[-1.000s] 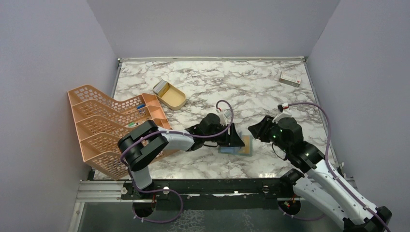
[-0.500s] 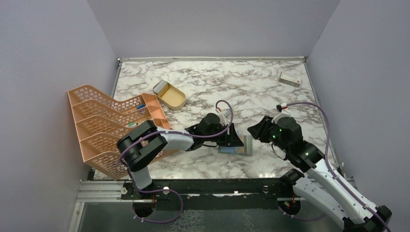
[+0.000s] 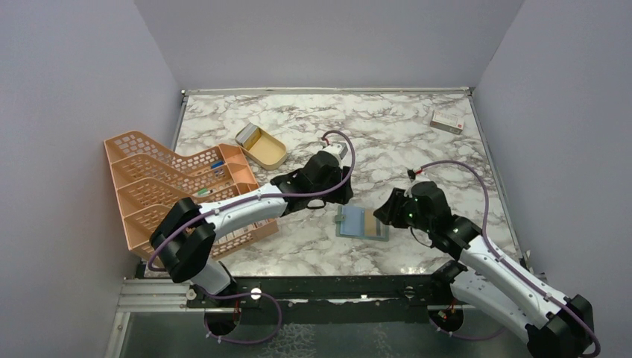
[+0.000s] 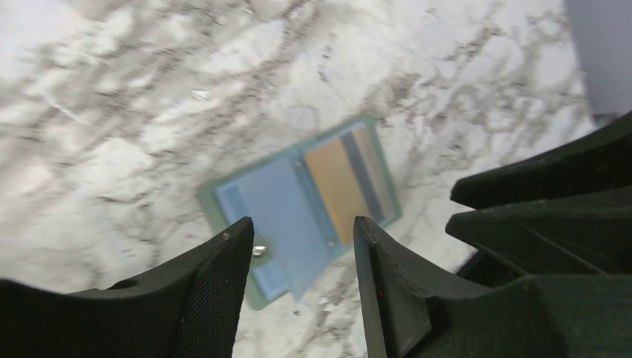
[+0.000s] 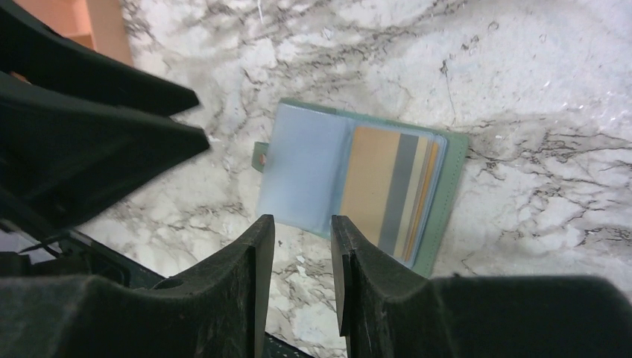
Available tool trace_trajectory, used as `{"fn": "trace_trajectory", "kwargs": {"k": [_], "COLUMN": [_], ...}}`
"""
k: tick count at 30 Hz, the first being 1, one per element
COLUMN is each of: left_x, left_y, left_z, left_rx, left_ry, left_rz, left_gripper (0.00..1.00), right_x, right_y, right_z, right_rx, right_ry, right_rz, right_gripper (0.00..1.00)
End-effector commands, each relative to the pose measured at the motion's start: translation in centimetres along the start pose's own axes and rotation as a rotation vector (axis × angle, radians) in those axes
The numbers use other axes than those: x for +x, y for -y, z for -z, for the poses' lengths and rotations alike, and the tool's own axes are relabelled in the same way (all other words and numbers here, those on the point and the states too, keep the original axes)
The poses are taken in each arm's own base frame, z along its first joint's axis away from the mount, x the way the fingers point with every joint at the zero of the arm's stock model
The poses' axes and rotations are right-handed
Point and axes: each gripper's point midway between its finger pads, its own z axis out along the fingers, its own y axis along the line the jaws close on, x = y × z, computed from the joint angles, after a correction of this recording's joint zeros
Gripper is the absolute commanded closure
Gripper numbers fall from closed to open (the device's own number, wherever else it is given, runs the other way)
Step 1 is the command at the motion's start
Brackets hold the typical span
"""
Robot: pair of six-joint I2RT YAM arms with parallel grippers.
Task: Put the credit cards into the card holder
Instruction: Pick up the credit card from the storage box.
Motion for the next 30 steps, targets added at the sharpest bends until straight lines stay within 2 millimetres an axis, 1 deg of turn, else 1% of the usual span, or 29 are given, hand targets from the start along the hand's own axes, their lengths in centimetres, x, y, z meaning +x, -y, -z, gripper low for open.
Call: {"fn": "trace_trajectory", "kwargs": {"k": [1,6,10,13,14,15,16,18,19,21,23,26,28,30], "left_x": [-3.7,-7.8,-11.3,-13.1,-13.1,-13.8,-14.1,-14.4,-14.6,-14.2,-14.3,-15.2,-15.7,-16.0], "left_y": [-6.0,-11.1,-15.4,-18.3,-19.4,-20.1,-21.0,-22.8,-23.4,-25.1,-26.1,-27.8,-29.7,-31.5], "left_z": [2.6,4.2,6.1,7.1,7.2,7.4,7.6,7.8,8.1,7.3,6.9,6.7,6.8,6.6], "left_rx": [-0.278,-0.419,-0.574,-0.653,-0.686,-0.714,-0.742,-0.786,-0.802,-0.831,-0.842,-0.891,-0.950,-0.971], "left_ry": [0.025,0.009,0.013,-0.004,-0.024,-0.023,-0.034,-0.054,-0.055,-0.101,-0.117,-0.118,-0.126,-0.133], "left_rz": [-0.184,-0.252,-0.324,-0.361,-0.376,-0.381,-0.387,-0.389,-0.393,-0.402,-0.411,-0.434,-0.441,-0.414], "left_gripper": [0.45,0.45,0.45,0.44,0.44,0.44,0.44,0.44,0.44,0.44,0.44,0.44,0.44,0.44], "right_x": [1.1,1.6,1.5,1.7,1.8,1.9,2.1,2.2,2.2,2.4,2.3,2.0,2.0,2.1], "right_y": [-0.7,-0.9,-1.3,-1.3,-1.2,-1.2,-1.2,-1.2,-1.3,-1.2,-1.3,-1.6,-1.6,-1.6], "right_z": [-0.8,-1.2,-1.1,-1.3,-1.4,-1.4,-1.4,-1.4,-1.4,-1.5,-1.6,-1.8,-1.9,-1.9], "right_rx": [-0.057,-0.086,-0.116,-0.115,-0.111,-0.112,-0.113,-0.122,-0.127,-0.132,-0.138,-0.140,-0.136,-0.132], "right_ry": [-0.042,-0.060,-0.054,-0.063,-0.067,-0.072,-0.078,-0.082,-0.079,-0.075,-0.069,-0.080,-0.087,-0.090], "right_rz": [0.031,0.040,0.062,0.074,0.073,0.071,0.070,0.070,0.070,0.073,0.077,0.083,0.085,0.082], "right_gripper": [0.65,0.65,0.65,0.65,0.65,0.65,0.65,0.65,0.65,0.65,0.65,0.65,0.65,0.65]}}
